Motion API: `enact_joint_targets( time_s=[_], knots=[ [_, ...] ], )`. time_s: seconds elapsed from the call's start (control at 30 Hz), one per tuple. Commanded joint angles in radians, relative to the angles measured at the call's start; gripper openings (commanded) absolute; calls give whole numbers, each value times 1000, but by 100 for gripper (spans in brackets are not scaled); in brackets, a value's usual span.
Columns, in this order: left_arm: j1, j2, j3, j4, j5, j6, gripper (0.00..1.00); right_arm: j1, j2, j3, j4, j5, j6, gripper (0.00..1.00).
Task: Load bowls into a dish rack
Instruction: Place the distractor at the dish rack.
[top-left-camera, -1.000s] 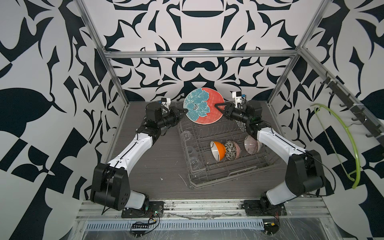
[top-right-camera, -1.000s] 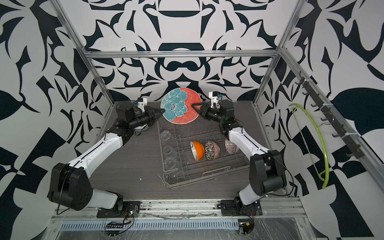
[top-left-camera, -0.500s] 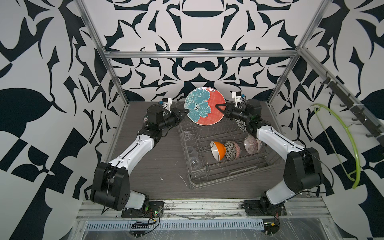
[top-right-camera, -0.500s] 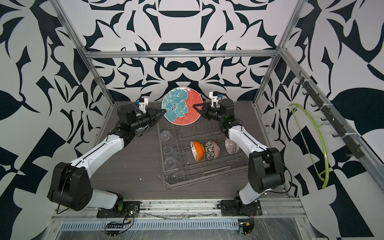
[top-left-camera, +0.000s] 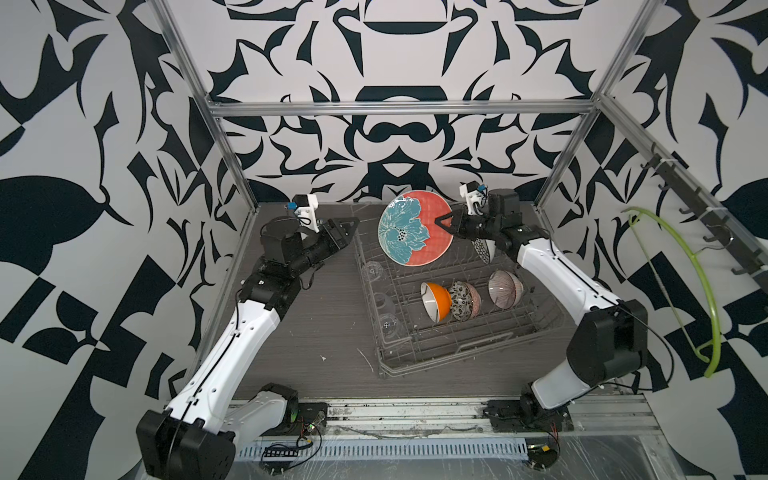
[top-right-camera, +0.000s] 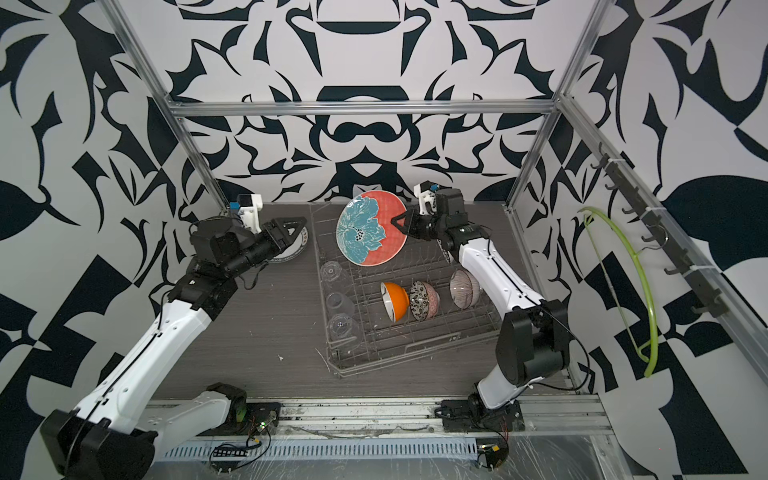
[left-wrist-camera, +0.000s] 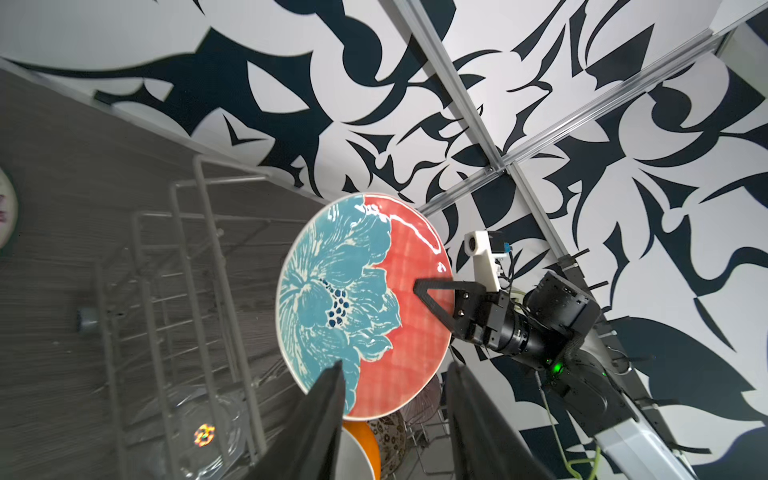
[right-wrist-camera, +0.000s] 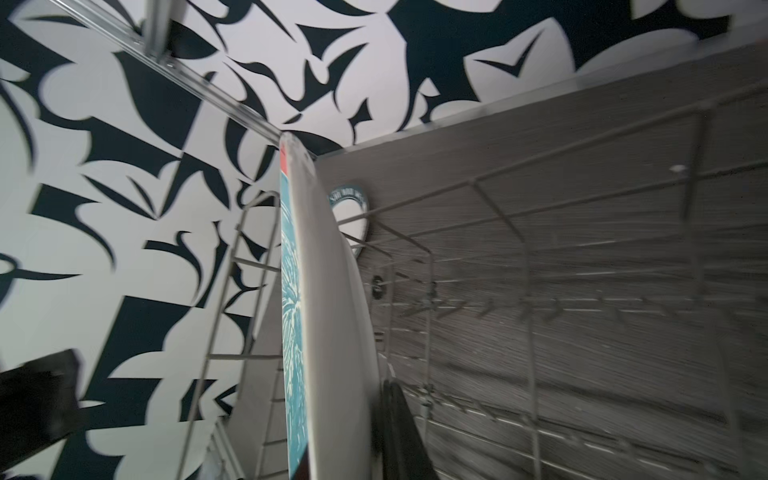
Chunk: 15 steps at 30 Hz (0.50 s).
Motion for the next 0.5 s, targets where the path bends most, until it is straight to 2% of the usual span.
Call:
enact_joint_targets(
  time_s=[0.0, 0.17, 0.37, 0.47],
  knots=[
    [1, -13, -12, -161, -107, 66, 46, -3, -78, 120, 9, 91, -122, 0],
    [-2, -69, -133, -115, -130, 29, 46, -2, -68, 201, -76, 172, -216, 0],
    [-24, -104, -215, -96, -161, 0, 46, 21, -62, 324, -151, 257, -309, 0],
    [-47, -135, -250, -96, -191, -7, 46, 81, -57, 389, -207, 378, -397, 0]
  ],
)
